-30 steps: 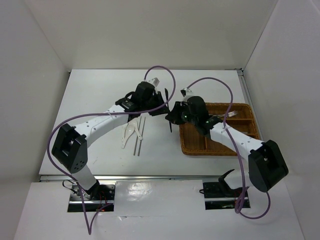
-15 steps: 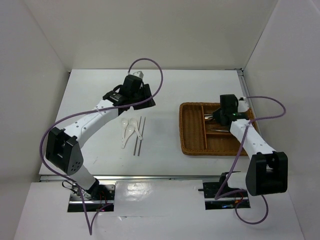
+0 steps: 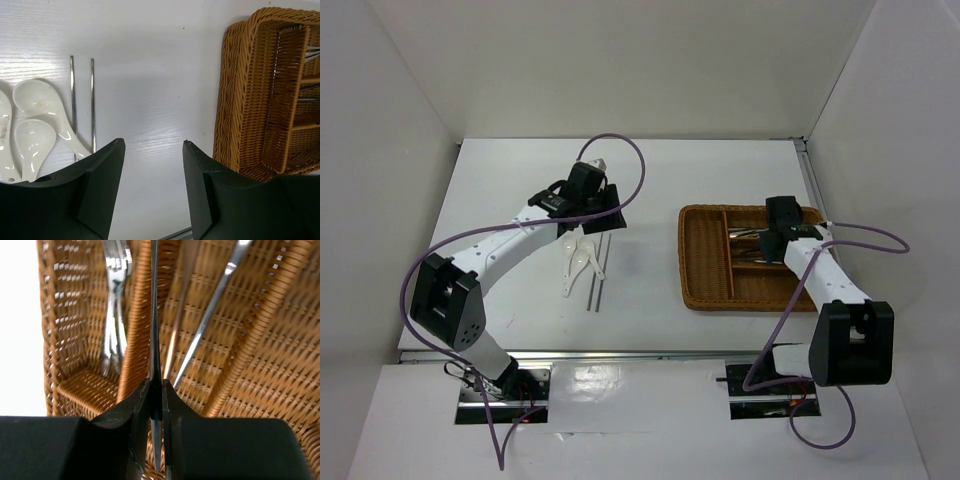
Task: Sort the eating utensils into containers
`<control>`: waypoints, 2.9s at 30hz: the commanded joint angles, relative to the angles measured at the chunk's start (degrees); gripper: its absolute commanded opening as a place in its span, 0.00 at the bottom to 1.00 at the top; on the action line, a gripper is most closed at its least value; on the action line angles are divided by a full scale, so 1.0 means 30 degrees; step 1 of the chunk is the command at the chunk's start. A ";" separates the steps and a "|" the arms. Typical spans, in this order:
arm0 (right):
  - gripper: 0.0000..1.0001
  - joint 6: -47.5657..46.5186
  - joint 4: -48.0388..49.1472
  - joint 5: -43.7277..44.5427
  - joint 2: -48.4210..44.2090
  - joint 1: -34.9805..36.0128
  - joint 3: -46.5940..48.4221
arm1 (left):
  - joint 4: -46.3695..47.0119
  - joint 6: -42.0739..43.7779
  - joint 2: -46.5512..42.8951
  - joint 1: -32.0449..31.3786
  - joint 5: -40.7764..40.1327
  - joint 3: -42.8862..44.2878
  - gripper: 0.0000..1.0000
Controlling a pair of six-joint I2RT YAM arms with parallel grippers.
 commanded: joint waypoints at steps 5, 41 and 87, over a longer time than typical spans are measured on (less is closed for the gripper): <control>0.03 0.2398 -0.0705 0.0667 0.0864 -0.0121 -0.0175 | 0.0323 0.0713 -0.0135 -0.0042 0.0002 0.0128 0.64; 0.63 -0.8147 0.4363 -0.6865 -0.2415 -0.0121 0.0701 | 0.0909 0.3731 0.3469 -0.0042 -0.1493 -0.1510 0.53; 0.64 -0.8324 0.4568 -0.7304 -0.2913 -0.0121 -0.0762 | -0.1081 0.0684 0.3879 -0.0276 -0.3748 -0.2889 0.43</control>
